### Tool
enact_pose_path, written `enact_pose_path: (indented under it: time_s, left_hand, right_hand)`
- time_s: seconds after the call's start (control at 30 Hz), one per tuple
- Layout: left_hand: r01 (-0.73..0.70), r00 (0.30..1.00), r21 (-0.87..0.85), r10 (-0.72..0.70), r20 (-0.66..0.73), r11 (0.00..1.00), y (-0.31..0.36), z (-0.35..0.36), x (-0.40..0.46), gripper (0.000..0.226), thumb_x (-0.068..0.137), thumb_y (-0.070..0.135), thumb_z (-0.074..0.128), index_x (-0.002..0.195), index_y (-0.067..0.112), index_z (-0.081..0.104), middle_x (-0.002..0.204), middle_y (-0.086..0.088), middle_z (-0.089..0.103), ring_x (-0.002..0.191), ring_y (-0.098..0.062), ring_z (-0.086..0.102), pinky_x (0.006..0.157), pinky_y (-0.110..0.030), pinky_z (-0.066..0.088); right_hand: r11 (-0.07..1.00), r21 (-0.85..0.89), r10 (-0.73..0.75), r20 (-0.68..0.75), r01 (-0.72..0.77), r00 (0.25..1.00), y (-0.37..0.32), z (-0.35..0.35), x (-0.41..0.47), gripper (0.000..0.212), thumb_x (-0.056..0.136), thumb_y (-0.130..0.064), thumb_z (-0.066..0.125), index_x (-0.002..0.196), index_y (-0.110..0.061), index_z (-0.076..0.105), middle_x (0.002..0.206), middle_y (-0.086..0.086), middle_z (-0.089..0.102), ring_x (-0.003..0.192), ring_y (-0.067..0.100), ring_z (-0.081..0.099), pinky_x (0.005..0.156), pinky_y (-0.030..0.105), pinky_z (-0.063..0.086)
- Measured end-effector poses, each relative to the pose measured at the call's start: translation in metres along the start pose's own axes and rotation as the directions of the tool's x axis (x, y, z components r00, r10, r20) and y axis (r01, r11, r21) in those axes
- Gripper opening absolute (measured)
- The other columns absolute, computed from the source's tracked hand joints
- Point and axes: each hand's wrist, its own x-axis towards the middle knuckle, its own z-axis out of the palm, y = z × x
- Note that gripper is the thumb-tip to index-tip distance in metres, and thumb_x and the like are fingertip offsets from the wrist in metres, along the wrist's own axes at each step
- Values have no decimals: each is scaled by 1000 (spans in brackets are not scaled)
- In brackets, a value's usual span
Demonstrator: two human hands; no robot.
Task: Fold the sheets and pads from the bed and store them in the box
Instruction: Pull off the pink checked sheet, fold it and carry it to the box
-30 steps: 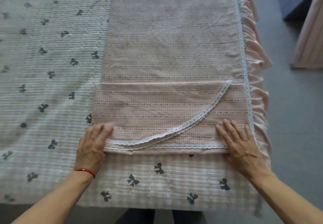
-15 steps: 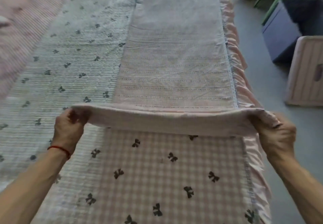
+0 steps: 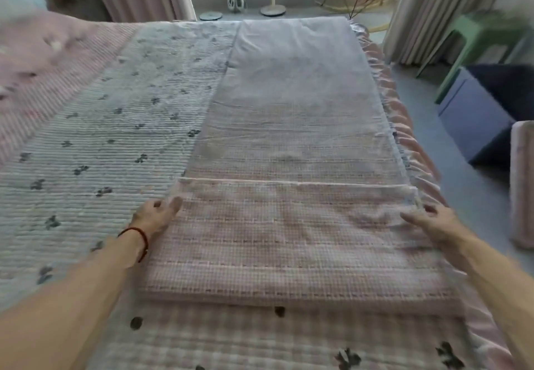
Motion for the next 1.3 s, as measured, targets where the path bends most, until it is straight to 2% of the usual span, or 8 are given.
enact_pose_path:
  time_s: [0.07, 0.2, 0.5, 0.63, 0.73, 0.83, 0.93, 1.3]
  left_hand:
    - [20, 998, -49, -23, -57, 999, -20, 7, -16, 62, 89, 55, 67, 127, 6, 62, 121, -16, 69, 109, -35, 65, 87, -42, 50]
    - [-26, 998, 43, 28, -63, 999, -57, 5, -57, 47, 94, 60, 55, 94, 15, 66, 85, -7, 71, 79, -30, 66, 70, -45, 52]
    - [-67, 988, 177, 90, -122, 982, -59, 8, -57, 29, 107, 34, 45, 91, 16, 60, 79, -13, 64, 80, -37, 61, 70, -45, 48]
    - [56, 965, 385, 49, -259, 921, -39, 28, -68, 30, 102, 37, 41, 122, 15, 43, 124, -28, 54, 112, -45, 53, 91, -56, 43]
    - [-227, 918, 578, 371, -143, 784, 2, 55, -70, 55, 98, 47, 40, 151, 38, 27, 161, -13, 17, 145, -42, 19, 107, -73, 21]
    - [-316, 934, 586, 352, 56, 746, 38, 101, -51, 57, 100, 59, 24, 155, 55, 6, 169, 1, -12, 154, -34, -16, 112, -76, -7]
    - [-238, 960, 664, 274, 52, 709, 35, 143, -36, 62, 96, 62, 9, 154, 54, -11, 170, -1, -12, 153, -40, -17, 107, -80, -6]
    - [-231, 950, 683, 313, 3, 693, 21, 154, -35, 65, 97, 50, 18, 159, 46, -3, 171, -4, -7, 154, -39, -15, 108, -81, -1]
  right_hand:
    - [999, 51, 2, 55, -5, 998, 18, -3, -13, 33, 87, -23, 80, 115, -6, 73, 108, 13, 76, 95, 33, 71, 89, 48, 57]
    - [983, -185, 13, 47, -4, 999, 45, -9, -63, 43, 86, -57, 75, 105, -18, 72, 103, -6, 74, 96, 23, 70, 81, 38, 54]
    - [955, -288, 32, -127, -68, 991, 15, 5, -119, 30, 97, -38, 67, 85, -11, 68, 82, 11, 72, 73, 30, 60, 73, 44, 50]
    - [819, -574, -152, -236, -11, 960, 3, 26, -120, 62, 95, -41, 57, 143, -9, 36, 139, 25, 51, 115, 44, 54, 96, 57, 45]
    - [550, -753, -472, 76, 361, 878, -12, 43, -86, 77, 96, -52, 38, 164, -30, 11, 171, 6, 5, 156, 32, 8, 122, 60, 5]
    - [433, -801, -326, 288, 413, 900, -13, 51, -26, 75, 89, -72, 2, 159, -46, -9, 169, -6, -23, 154, 21, -28, 122, 55, -19]
    - [445, -826, -262, 250, 346, 932, 4, 60, 3, 77, 88, -74, -2, 160, -48, -10, 171, -8, -15, 155, 17, -23, 124, 53, -15]
    - [482, -791, -446, 150, 378, 882, 32, 85, 15, 78, 91, -56, 34, 163, -27, 24, 172, 4, 14, 158, 31, 10, 123, 64, 8]
